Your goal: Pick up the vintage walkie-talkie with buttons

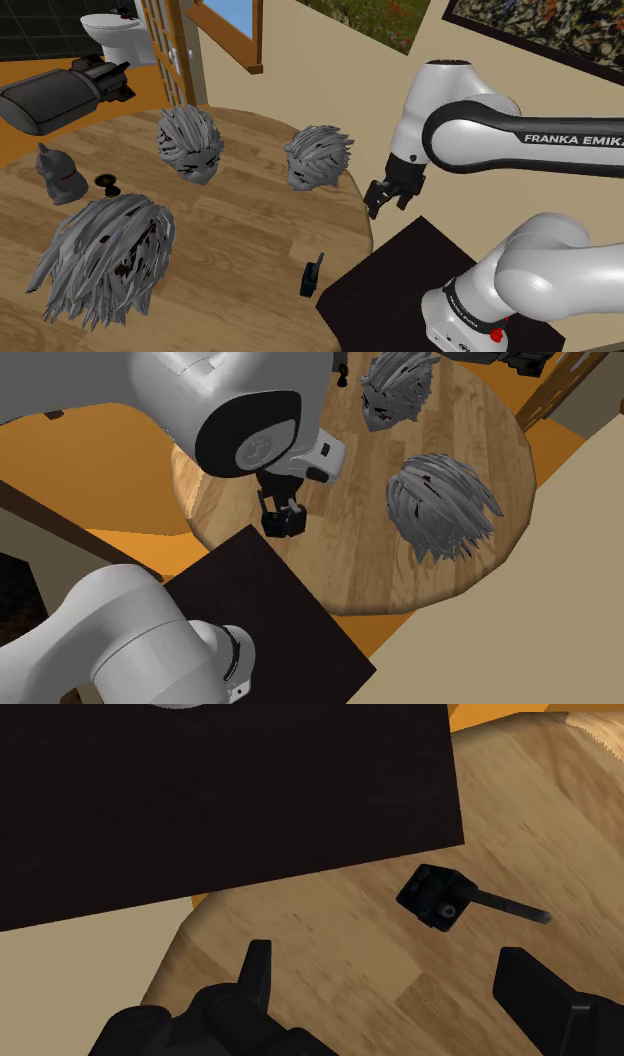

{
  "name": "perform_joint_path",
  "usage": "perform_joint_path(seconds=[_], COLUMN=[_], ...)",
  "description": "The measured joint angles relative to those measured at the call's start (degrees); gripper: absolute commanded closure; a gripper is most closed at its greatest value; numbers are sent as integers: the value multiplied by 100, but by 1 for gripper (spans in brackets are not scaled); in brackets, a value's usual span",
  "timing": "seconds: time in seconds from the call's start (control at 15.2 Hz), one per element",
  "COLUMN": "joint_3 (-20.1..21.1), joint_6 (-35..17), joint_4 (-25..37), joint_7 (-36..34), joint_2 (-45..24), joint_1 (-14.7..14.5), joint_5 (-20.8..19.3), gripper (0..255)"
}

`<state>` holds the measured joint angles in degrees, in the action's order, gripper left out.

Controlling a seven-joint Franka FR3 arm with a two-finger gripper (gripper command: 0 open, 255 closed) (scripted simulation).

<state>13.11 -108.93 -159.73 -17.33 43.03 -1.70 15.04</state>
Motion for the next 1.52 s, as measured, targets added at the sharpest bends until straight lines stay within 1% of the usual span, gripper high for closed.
perform_joint_path(seconds=[0.2,0.59,0.73,0.86,0.99,1.12,1.19,1.25,1.32,1.39,1.52], joint_3=[324,1049,1297,1534,1753,1870,1836,1722,1627,1508,1308], joint_6=[-711,-2433,-3070,-3627,-4207,-4767,-5019,-5216,-5346,-5478,-5650], joint_4=[-185,-367,-348,-256,-137,41,162,283,334,369,426], joint_7=[-361,-1100,-1380,-1733,-2185,-2822,-3230,-3668,-3929,-4114,-4340], joint_2=[-412,-1730,-2307,-2876,-3514,-4218,-4586,-4901,-5077,-5250,-5483], joint_1=[-68,-143,-111,-40,77,213,229,163,82,5,-138], joint_5=[274,741,797,732,490,-67,-478,-922,-1168,-1387,-1676], gripper=[0,0,0,0,0,0,0,0,0,0,0])
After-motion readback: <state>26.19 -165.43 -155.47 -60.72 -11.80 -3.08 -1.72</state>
